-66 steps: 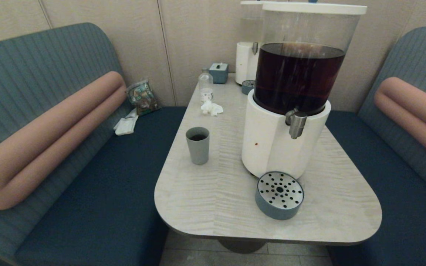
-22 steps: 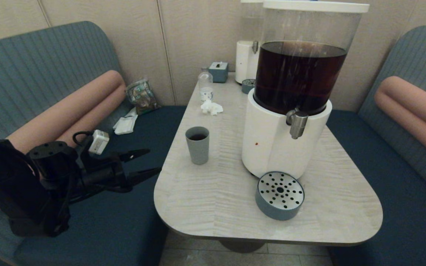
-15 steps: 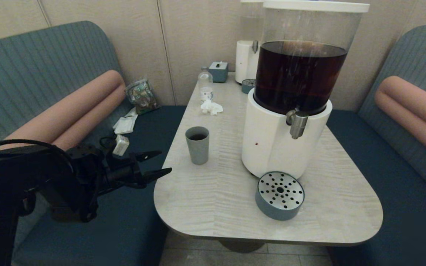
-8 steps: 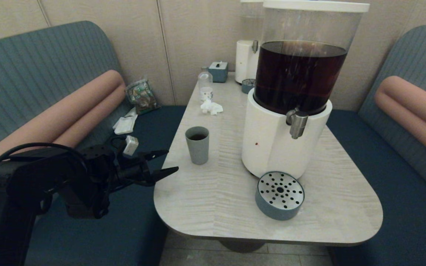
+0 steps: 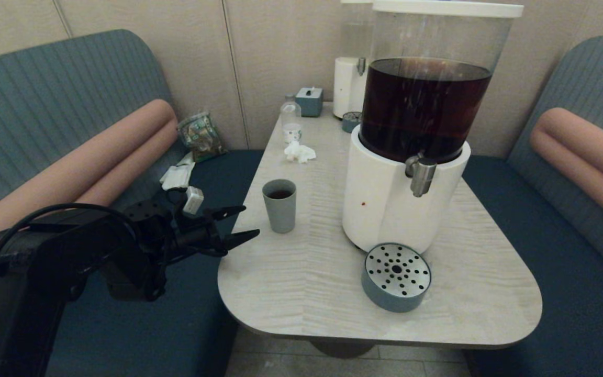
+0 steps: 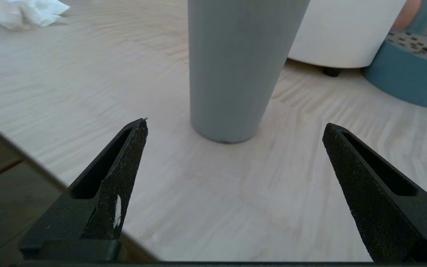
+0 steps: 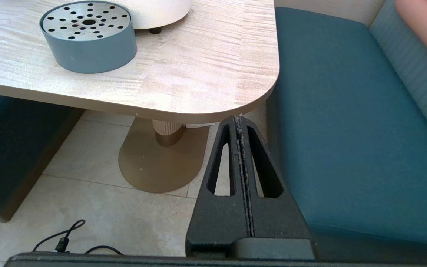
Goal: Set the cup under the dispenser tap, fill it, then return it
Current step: Pick up the cup
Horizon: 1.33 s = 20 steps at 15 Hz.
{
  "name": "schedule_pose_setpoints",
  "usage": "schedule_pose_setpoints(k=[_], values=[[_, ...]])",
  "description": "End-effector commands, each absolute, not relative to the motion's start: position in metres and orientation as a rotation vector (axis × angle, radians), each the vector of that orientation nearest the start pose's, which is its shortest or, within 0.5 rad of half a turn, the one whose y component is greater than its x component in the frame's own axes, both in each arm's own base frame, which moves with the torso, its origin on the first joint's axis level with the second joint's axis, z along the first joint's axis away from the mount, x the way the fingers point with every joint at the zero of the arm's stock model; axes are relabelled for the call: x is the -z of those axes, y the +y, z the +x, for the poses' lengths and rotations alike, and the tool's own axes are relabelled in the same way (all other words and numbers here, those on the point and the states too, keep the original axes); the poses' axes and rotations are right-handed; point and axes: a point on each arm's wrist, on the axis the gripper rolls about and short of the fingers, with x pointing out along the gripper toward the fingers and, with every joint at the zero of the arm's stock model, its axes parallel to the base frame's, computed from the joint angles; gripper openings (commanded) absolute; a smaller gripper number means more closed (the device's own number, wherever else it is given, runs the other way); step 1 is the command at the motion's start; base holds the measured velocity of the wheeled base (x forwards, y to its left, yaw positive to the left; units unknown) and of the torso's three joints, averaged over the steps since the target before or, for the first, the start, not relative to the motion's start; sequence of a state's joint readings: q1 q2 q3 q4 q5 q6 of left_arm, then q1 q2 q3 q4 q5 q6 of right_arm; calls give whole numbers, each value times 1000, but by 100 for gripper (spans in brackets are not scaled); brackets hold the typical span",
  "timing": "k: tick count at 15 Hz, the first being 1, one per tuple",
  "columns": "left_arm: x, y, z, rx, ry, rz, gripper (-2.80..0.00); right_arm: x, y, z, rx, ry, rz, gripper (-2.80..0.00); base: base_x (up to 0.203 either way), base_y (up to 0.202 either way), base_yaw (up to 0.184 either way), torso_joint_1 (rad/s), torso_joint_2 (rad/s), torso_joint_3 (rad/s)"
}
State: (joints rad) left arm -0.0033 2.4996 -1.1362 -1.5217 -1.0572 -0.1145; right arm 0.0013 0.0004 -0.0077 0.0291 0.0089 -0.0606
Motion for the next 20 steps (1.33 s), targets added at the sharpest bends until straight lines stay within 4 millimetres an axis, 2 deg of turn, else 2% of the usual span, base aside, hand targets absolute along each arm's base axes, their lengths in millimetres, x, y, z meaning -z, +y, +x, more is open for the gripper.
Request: schedule_pose_setpoints(k=[1,6,9,17,20], values=[[-41,-29,442,1089,-97,-15,0,-75,0,-24,-11,19,-61,-280,0,0,0,0,0,0],[-56,-43,465,1119,-192,13,0,-75,0,-24,-11,18,-61,-280,0,0,0,0,0,0],[-54,-54,479,1124,-243,28,0,-75,0,-24,-11,19,-61,-280,0,0,0,0,0,0],[-49,-87,475,1167,-222,-19,0,-75,0,-24,-11,18,-61,-280,0,0,0,0,0,0],[-51,-91,477,1166,-220,-44,0,-75,0,-24,-11,18,-61,-280,0,0,0,0,0,0]])
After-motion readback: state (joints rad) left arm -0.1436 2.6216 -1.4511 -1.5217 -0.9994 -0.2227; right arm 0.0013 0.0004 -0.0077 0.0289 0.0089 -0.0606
